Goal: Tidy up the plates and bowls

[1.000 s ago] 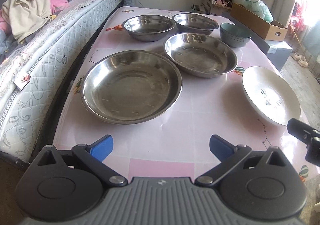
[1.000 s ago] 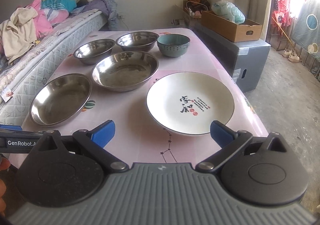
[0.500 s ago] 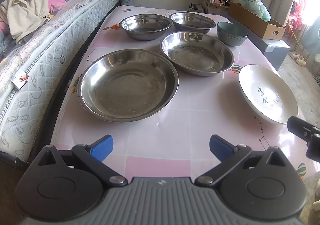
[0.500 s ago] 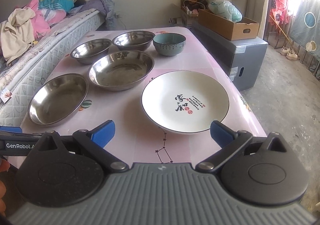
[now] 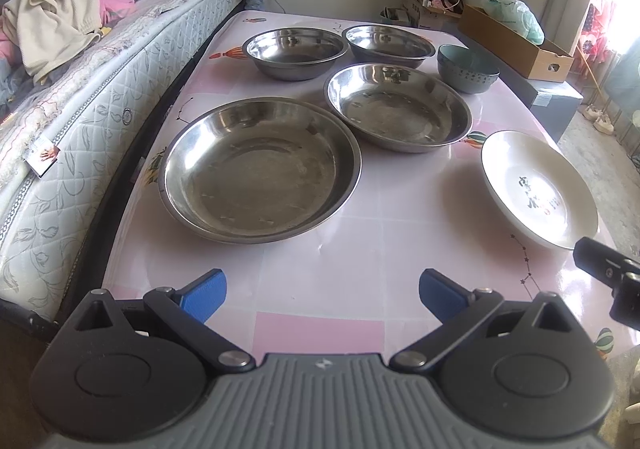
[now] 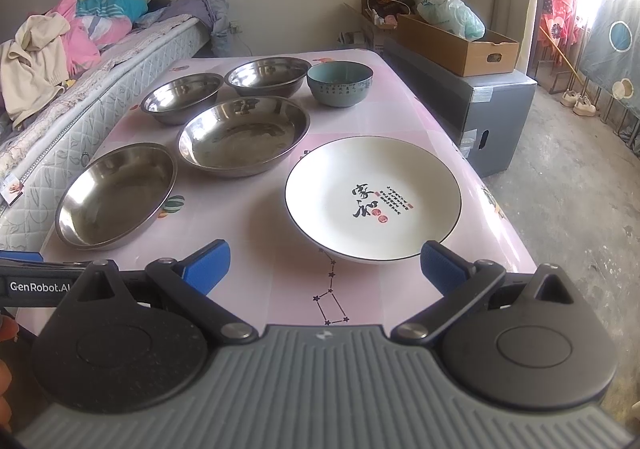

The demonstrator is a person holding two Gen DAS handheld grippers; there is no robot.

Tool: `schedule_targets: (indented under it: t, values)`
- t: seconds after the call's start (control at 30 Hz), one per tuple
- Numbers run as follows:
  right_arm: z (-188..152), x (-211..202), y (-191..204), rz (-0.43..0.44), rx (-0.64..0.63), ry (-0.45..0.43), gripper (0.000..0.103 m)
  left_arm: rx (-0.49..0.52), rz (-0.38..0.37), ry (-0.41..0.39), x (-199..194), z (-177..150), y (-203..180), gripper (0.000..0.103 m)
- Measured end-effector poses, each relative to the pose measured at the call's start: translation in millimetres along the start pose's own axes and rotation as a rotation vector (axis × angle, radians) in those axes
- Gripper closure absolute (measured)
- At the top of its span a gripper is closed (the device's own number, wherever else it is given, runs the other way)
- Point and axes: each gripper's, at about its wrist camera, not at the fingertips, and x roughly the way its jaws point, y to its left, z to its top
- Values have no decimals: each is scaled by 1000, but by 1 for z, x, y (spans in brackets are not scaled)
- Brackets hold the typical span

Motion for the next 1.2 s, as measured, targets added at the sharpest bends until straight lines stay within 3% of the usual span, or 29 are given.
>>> schedule_targets:
  t: [1.2]
  values:
    - [-5, 5, 6, 16, 3, 10, 1, -9, 12, 11, 6, -3, 7, 0]
